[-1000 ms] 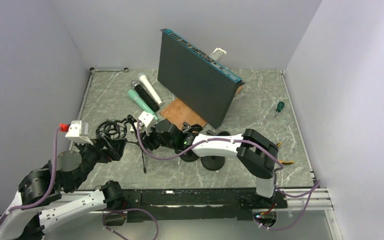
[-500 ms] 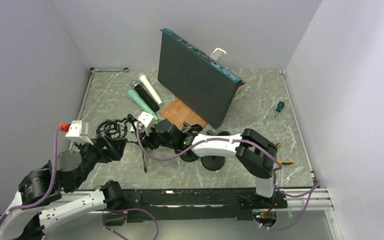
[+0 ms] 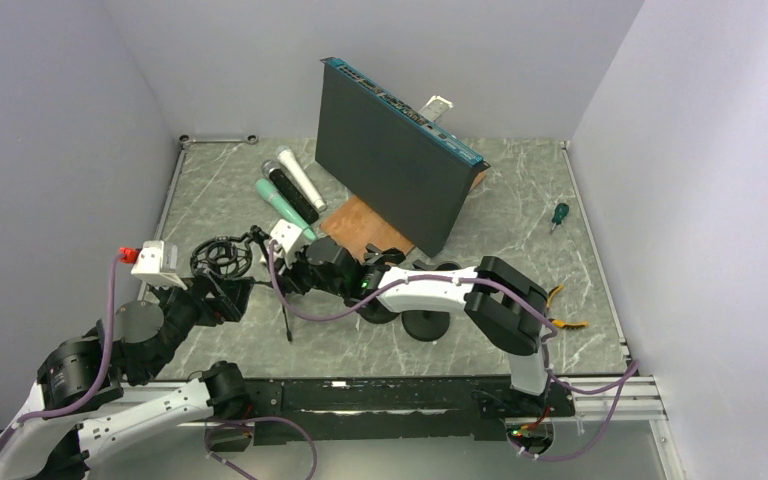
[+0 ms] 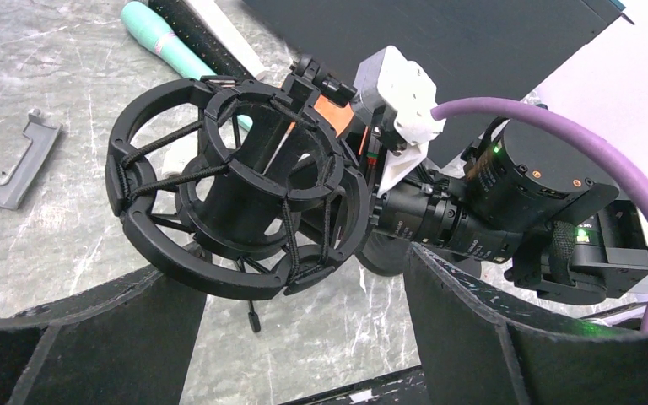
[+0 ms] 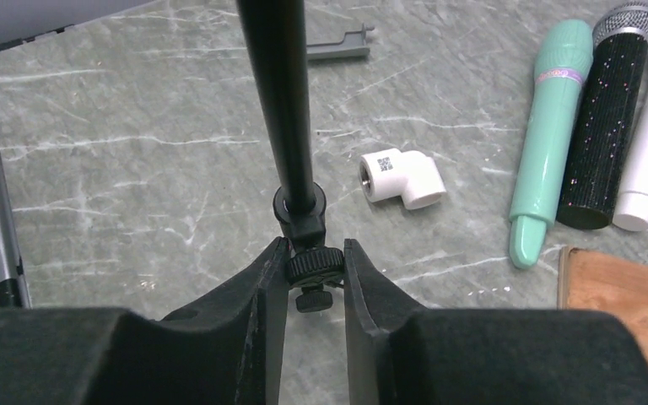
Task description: Remove the microphone from the stand
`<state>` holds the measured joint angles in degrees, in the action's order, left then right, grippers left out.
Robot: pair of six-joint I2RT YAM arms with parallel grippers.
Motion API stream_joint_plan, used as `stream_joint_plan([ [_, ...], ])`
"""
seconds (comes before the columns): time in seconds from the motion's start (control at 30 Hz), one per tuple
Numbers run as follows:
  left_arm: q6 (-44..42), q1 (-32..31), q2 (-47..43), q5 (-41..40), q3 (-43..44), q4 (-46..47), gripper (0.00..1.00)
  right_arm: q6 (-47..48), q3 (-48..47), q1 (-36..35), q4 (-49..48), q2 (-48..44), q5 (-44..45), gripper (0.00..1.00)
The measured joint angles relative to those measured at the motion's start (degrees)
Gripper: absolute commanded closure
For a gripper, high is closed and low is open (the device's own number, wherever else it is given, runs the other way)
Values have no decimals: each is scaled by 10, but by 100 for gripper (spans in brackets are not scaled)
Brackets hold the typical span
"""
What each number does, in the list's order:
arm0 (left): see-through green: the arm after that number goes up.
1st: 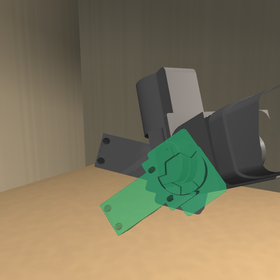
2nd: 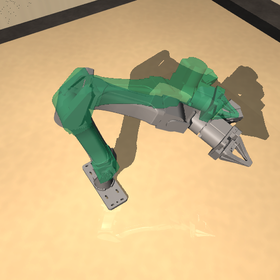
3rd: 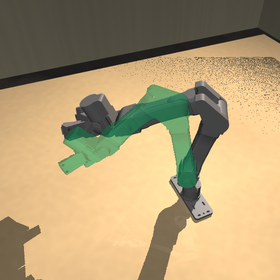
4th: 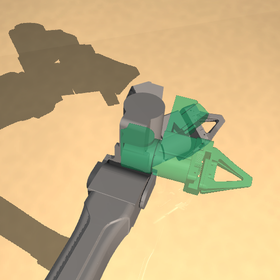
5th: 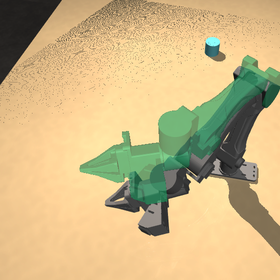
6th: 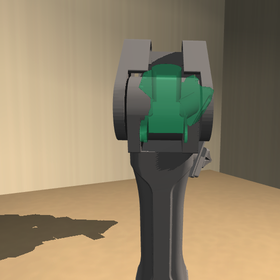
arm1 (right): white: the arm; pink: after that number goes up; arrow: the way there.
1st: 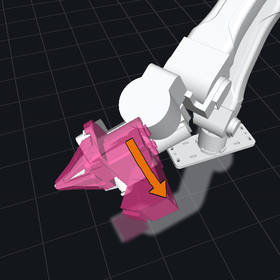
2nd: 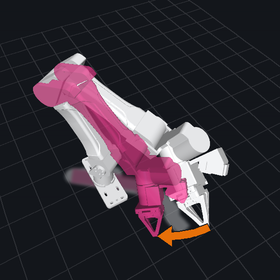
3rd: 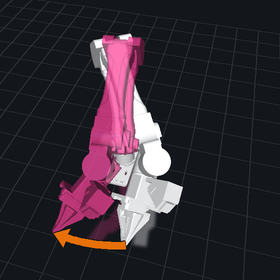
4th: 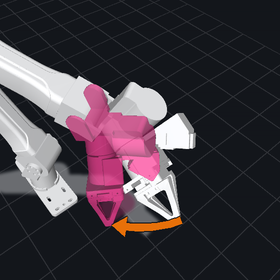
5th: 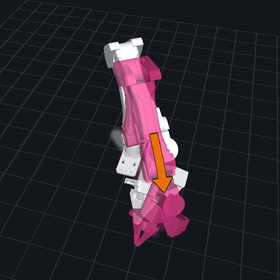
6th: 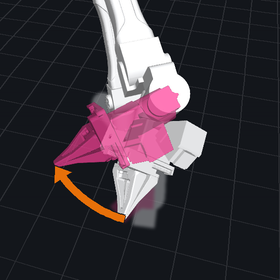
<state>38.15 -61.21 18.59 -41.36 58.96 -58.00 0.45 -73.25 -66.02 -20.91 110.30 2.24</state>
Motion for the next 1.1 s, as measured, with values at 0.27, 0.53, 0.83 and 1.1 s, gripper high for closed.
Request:
stream_joint_plan([
  [0.27, 0, 0, -1, 1, 0, -1, 13, 70, -3, -20, 0, 4, 52, 100],
  [0.53, -9, 0, -1, 17, -2, -11, 3, 212, 21, -58, 0, -8, 189, 100],
  [0.83, -21, 1, -1, 19, -12, -63, 3, 342, 52, -68, -62, 3, 310, 91],
  [1.1, -4, 0, -25, 12, -10, -44, 2, 306, 56, -73, -60, -3, 291, 60],
])
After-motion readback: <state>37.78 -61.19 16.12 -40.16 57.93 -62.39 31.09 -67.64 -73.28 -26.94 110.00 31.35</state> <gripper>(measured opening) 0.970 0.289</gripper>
